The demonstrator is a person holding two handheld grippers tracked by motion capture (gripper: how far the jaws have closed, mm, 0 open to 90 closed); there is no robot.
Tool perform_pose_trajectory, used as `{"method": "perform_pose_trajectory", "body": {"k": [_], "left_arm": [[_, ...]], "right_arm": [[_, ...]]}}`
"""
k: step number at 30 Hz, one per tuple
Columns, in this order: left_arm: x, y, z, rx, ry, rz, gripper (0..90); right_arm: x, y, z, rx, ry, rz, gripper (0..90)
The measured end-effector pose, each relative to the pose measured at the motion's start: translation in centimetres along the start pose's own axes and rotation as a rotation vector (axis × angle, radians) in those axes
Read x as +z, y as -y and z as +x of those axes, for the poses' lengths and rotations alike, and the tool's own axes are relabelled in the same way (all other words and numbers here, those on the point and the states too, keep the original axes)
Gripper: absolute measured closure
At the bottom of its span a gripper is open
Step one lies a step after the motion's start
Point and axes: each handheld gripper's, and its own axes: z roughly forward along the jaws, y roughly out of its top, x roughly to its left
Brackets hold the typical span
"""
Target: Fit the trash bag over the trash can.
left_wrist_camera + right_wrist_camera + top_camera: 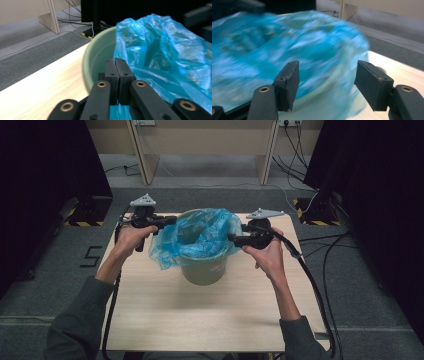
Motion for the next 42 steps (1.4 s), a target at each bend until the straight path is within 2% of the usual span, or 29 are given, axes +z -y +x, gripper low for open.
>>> {"method": "perform_pose_trajectory", "body": {"k": [4,6,9,11,13,15,19,24,26,28,31,33,35,38,40,42], "left_arm": [[0.0,0.0,0.8,-0.008,-0.031,-0.006,89.6],[0.0,0.2,1.4,-0.013,-0.059,-0.007,89.7],[0.0,0.6,2.5,-0.035,-0.083,-0.014,89.7],[-0.1,1.1,3.0,-0.045,-0.096,-0.008,89.7],[-0.2,1.6,3.5,-0.044,-0.112,-0.004,89.7],[-0.2,2.4,4.2,-0.053,-0.123,-0.003,89.8],[0.0,4.4,4.7,-0.075,-0.111,0.005,89.8],[-0.3,6.6,3.8,-0.07,-0.09,-0.021,89.8],[-0.6,7.0,3.2,-0.061,-0.08,-0.039,89.8],[-0.9,7.2,2.5,-0.049,-0.073,-0.055,89.7],[-1.5,7.4,1.5,-0.024,-0.07,-0.073,89.8],[-1.7,7.5,1.0,-0.011,-0.071,-0.077,89.7],[-1.9,7.7,0.5,-0.003,-0.067,-0.08,89.7],[-2.0,8.0,-0.2,0.001,-0.048,-0.089,89.7],[-2.1,8.2,-0.7,0.002,-0.041,-0.096,89.6],[-2.2,8.4,-1.1,-0.001,-0.034,-0.108,89.6]], "right_arm": [[-0.1,0.8,0.9,-0.005,-0.006,0.026,38.9],[-0.1,1.1,0.7,0.003,-0.015,0.027,41.5],[-0.1,1.5,0.1,0.047,-0.055,0.004,46.2],[0.0,1.7,-0.2,0.061,-0.069,0.002,48.6],[0.1,1.8,-0.5,0.07,-0.103,-0.006,53.2],[0.2,1.9,-0.7,0.08,-0.109,-0.012,55.4],[0.3,1.9,-1.1,0.095,-0.124,-0.017,59.4],[0.5,1.7,-1.7,0.101,-0.117,-0.017,59.4],[0.5,1.6,-1.8,0.103,-0.106,-0.018,56.7],[0.5,1.5,-1.7,0.109,-0.088,-0.016,50.3],[0.4,1.4,-1.0,0.096,-0.097,-0.012,48.1],[0.4,1.4,-0.5,0.078,-0.083,-0.005,49.3],[0.6,1.3,-0.5,0.067,-0.073,-0.001,54.8],[1.0,1.0,-1.1,0.067,-0.062,0.011,62.1],[1.4,0.8,-1.8,0.08,-0.073,0.004,69.4],[1.6,0.5,-2.3,0.075,-0.066,-0.003,71.8]]}}
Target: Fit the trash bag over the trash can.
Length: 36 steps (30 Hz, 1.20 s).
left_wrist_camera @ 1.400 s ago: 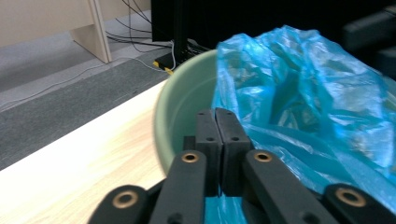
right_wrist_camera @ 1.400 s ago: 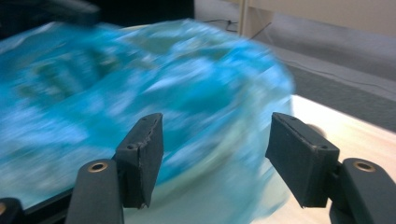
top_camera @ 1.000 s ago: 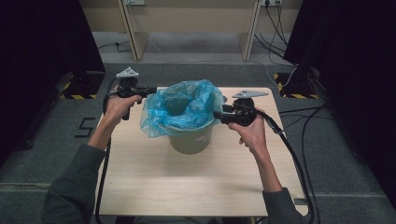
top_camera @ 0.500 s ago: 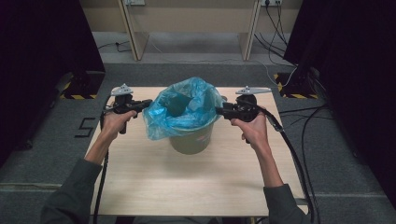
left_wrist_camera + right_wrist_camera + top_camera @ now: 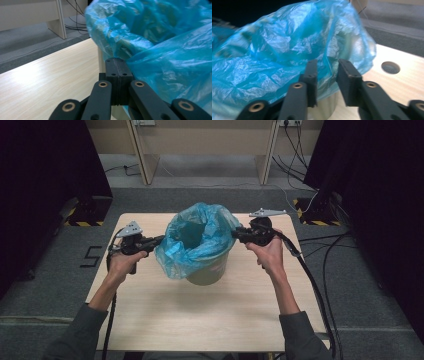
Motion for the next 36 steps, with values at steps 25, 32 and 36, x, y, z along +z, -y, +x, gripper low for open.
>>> {"method": "perform_pose_trajectory", "body": {"k": [25,32,36], "left_arm": [[-4.6,-2.0,-5.6,0.056,0.061,-0.109,38.5],[-2.8,-1.4,-8.0,0.127,0.123,-0.069,42.4],[-2.6,-0.5,-8.0,0.156,0.145,-0.062,68.9]], "right_arm": [[0.1,-0.5,-0.3,-0.038,0.006,-0.012,83.8],[-0.6,0.3,-0.2,-0.05,0.006,-0.026,87.4],[-1.0,0.8,-0.8,-0.038,0.017,-0.02,87.5]]}}
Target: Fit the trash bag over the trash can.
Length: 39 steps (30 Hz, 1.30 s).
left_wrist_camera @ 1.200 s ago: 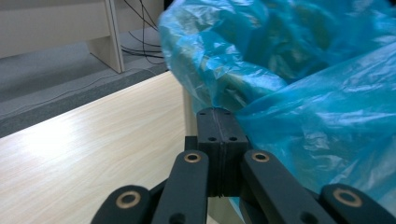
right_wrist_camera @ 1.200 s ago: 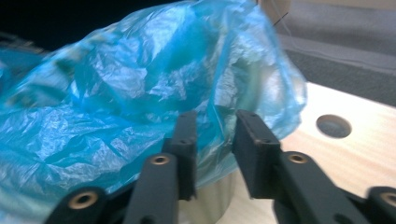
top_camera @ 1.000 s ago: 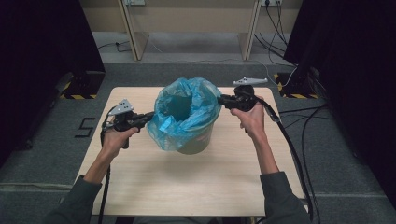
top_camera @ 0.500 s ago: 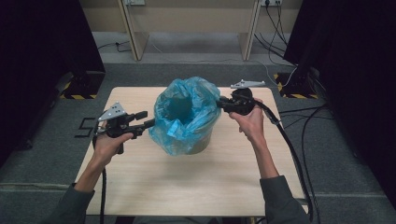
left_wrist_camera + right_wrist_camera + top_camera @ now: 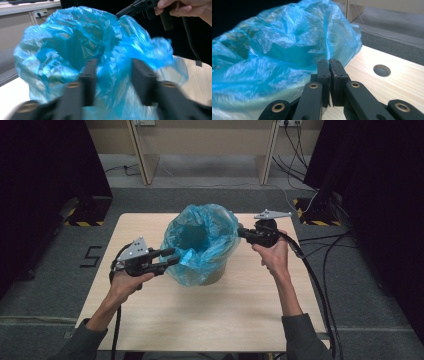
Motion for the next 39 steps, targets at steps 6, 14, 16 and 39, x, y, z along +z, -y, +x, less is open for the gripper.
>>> {"method": "perform_pose_trajectory", "body": {"k": [6,14,16,39], "left_arm": [[0.4,1.8,-0.7,0.053,0.051,0.075,89.3],[1.3,4.0,-1.1,0.06,0.071,0.127,89.5],[1.2,4.0,-1.3,0.067,0.073,0.129,89.5],[1.2,3.9,-2.2,0.05,0.078,0.111,89.0]], "right_arm": [[1.1,1.9,-0.8,0.012,0.006,0.059,88.4],[1.6,3.5,-0.8,0.029,0.005,0.075,79.4],[0.0,2.7,-0.3,0.03,0.041,0.027,69.5],[-0.1,-0.1,5.0,-0.135,0.028,0.025,89.5]]}}
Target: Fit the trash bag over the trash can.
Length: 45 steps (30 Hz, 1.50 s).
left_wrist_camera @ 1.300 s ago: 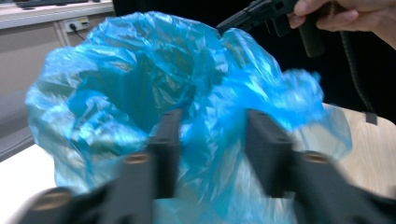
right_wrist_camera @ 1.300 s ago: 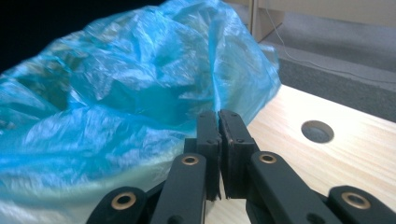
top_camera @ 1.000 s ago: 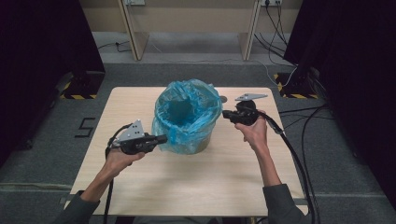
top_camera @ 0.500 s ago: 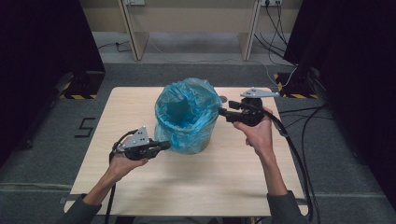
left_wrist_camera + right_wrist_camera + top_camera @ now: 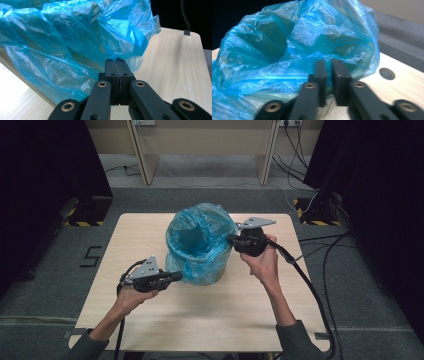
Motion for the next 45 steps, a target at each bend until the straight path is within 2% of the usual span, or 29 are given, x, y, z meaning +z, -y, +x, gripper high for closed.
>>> {"method": "perform_pose_trajectory", "body": {"k": [4,7,11,16,18,19,21,24,26,29,32,35,38,40,45], "left_arm": [[-0.2,-0.2,-0.3,0.01,0.006,-0.013,88.9],[-0.3,-0.3,-0.5,0.012,0.01,-0.022,89.0],[-0.1,-0.3,-0.8,0.022,0.023,-0.021,89.0],[0.8,0.7,-0.3,0.025,0.004,0.029,89.6],[1.0,1.3,0.1,0.006,0.001,0.036,89.6],[1.1,1.5,0.2,-0.001,-0.002,0.034,89.6],[0.9,1.5,0.2,-0.004,-0.001,0.032,89.5],[0.8,1.2,-0.2,0.002,0.017,0.024,87.2],[0.8,0.8,-0.7,0.01,0.038,0.023,83.0],[0.3,0.0,-1.2,-0.002,0.048,-0.008,69.0],[-0.9,-1.1,-1.2,-0.032,0.034,-0.049,54.9],[-2.2,-2.2,-0.8,-0.019,0.014,-0.066,48.9],[-3.3,-3.2,0.4,-0.046,-0.033,-0.093,42.2],[-3.6,-3.7,1.2,-0.058,-0.066,-0.108,40.2],[-3.3,-4.8,3.2,-0.093,-0.136,-0.127,35.1]], "right_arm": [[-0.9,0.4,-0.1,-0.032,0.009,0.002,90.0],[-1.3,0.7,-0.3,-0.043,0.038,0.008,90.0],[-1.3,1.8,-1.0,-0.021,0.046,0.023,90.0],[0.7,4.1,-1.9,0.011,0.031,0.065,90.0],[1.1,4.5,-2.1,0.032,0.013,0.056,90.0],[0.8,4.5,-2.2,0.061,0.005,0.028,90.0],[0.0,4.1,-2.2,0.094,0.014,-0.022,77.4],[-1.9,2.9,-1.9,0.115,0.062,-0.077,58.6],[-2.8,2.2,-1.5,0.123,0.06,-0.106,52.9],[-3.2,1.3,-0.4,0.115,0.05,-0.109,45.4],[-2.8,1.1,1.0,0.099,0.021,-0.101,43.5],[-2.4,1.2,1.8,0.092,0.002,-0.084,41.0],[-2.2,1.5,2.1,0.093,0.02,-0.071,38.5],[-2.3,1.5,2.2,0.099,0.036,-0.072,36.1],[-2.1,1.7,2.5,0.114,0.031,-0.059,33.9]]}}
